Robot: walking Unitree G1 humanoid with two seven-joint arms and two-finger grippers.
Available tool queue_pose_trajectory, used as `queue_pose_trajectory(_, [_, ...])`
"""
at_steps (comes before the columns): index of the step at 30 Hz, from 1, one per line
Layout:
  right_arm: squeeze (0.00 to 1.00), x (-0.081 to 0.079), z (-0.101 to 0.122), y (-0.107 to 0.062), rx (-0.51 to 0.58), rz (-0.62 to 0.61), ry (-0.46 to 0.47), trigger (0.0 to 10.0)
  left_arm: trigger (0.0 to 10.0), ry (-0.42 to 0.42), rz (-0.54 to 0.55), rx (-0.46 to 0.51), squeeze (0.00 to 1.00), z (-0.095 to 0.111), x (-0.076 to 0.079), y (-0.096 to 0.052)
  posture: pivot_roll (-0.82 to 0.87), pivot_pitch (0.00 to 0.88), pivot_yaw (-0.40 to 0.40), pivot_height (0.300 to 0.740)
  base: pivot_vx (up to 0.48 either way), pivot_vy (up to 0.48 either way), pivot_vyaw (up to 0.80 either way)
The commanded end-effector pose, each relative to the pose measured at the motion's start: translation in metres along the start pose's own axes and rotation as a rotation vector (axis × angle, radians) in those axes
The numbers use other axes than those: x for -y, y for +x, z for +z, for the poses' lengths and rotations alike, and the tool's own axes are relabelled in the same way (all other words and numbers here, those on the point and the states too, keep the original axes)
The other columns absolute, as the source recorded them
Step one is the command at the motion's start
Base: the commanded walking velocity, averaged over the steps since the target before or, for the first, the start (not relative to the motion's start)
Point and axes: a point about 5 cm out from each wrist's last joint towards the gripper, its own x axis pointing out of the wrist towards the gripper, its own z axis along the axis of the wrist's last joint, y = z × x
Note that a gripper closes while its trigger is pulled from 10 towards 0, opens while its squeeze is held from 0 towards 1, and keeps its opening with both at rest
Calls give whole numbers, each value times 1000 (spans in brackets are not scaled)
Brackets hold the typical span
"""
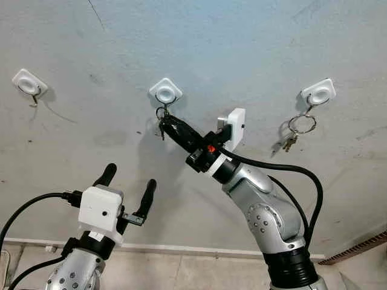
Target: Hang keys on a hook
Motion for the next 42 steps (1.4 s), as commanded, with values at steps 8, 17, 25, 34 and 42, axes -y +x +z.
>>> queue_pose_trajectory(8, [0,3,-5,-2,-3,-43,33,10000,10000,-2,-14,1,0,3,1,-2,193,113,19,740,0,0,0])
queue_pose_trajectory(17, [0,5,-9,-5,-18,-59,33,10000,10000,-2,-17,1,0,2,1,-2,194,110,19,740,0,0,0])
queue_pose_trajectory(25, [0,8,-12,-6,-29,-93,-23,10000,10000,4,-36,14,0,4,4,-1,194,110,21,740,0,0,0])
queue_pose_trajectory(34, [0,13,-19,-10,-63,-122,-69,10000,10000,29,-29,35,0,8,2,0,190,115,23,740,0,0,0])
queue_pose_trajectory(42, [0,14,-31,-15,-105,-123,-103,10000,10000,89,-6,82,0,16,-2,3,191,113,22,740,0,0,0])
